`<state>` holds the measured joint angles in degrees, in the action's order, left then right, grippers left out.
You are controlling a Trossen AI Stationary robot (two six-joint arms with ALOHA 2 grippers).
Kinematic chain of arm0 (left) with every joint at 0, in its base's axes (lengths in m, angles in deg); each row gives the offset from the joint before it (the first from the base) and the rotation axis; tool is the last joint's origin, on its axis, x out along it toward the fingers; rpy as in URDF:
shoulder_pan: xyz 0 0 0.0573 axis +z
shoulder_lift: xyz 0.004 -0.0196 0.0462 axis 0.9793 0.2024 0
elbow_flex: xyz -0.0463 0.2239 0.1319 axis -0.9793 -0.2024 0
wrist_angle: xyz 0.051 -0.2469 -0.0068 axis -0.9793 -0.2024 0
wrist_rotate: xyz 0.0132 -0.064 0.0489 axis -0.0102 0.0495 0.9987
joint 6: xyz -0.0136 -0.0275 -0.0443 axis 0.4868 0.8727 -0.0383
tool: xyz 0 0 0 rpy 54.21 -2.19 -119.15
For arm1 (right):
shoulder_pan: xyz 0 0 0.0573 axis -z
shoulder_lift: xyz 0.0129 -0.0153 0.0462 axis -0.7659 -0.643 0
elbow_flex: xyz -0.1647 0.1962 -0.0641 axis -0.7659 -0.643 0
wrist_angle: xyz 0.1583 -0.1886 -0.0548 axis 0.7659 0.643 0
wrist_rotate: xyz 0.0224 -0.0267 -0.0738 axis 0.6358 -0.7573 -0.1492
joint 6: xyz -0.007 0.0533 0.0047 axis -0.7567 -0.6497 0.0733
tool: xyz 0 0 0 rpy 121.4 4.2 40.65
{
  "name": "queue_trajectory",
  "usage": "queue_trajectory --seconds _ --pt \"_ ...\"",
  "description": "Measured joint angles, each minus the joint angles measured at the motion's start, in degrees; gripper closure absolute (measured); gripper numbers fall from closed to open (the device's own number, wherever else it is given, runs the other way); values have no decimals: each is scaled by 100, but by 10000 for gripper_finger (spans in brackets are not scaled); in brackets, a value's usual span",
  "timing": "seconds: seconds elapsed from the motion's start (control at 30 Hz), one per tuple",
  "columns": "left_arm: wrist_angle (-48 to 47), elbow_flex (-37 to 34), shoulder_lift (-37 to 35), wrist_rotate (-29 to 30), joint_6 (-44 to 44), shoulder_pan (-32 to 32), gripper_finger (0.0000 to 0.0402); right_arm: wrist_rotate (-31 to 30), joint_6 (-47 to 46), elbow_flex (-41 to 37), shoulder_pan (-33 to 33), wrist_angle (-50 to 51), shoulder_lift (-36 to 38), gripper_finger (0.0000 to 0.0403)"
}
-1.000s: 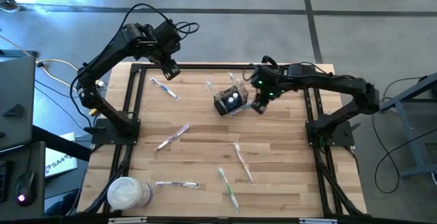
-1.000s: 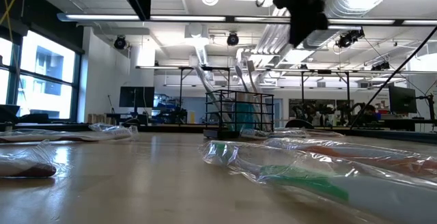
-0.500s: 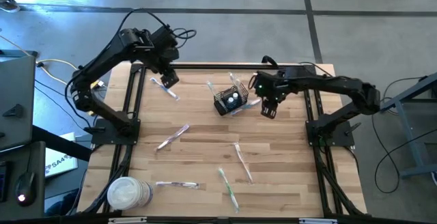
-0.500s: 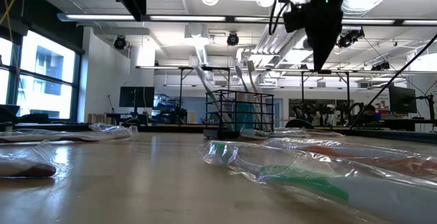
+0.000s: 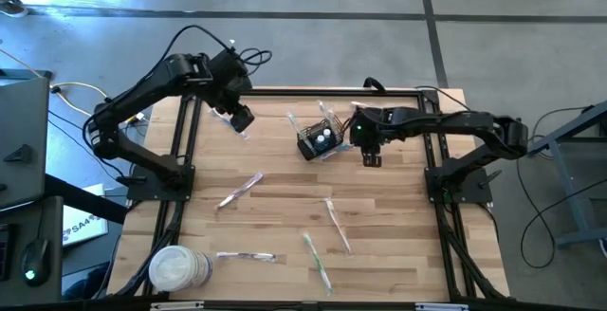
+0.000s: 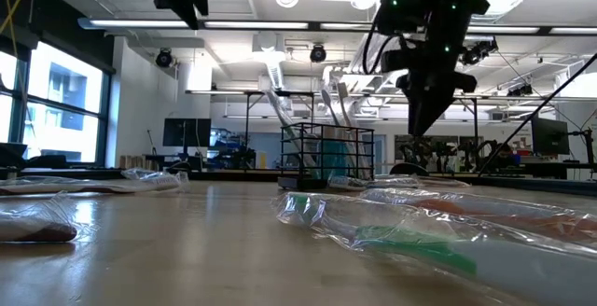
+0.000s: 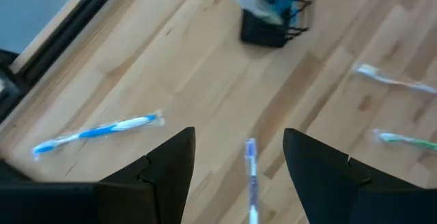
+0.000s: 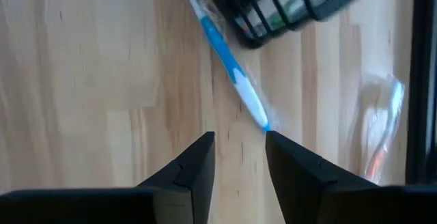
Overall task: Pick & Place toothbrushing station
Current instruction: Put the right blue toothbrush into the mesh organizer
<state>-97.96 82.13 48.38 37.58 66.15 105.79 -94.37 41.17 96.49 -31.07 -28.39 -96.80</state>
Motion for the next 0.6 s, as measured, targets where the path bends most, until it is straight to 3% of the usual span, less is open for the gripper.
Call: queue_trajectory --seconds 0.37,0.6 --pt "82 2 -44 121 451 -552 181 856 1164 -413 780 -920 -2 279" --pt "82 2 -44 124 595 -541 181 1353 1220 -533 1139 -1291 -4 279"
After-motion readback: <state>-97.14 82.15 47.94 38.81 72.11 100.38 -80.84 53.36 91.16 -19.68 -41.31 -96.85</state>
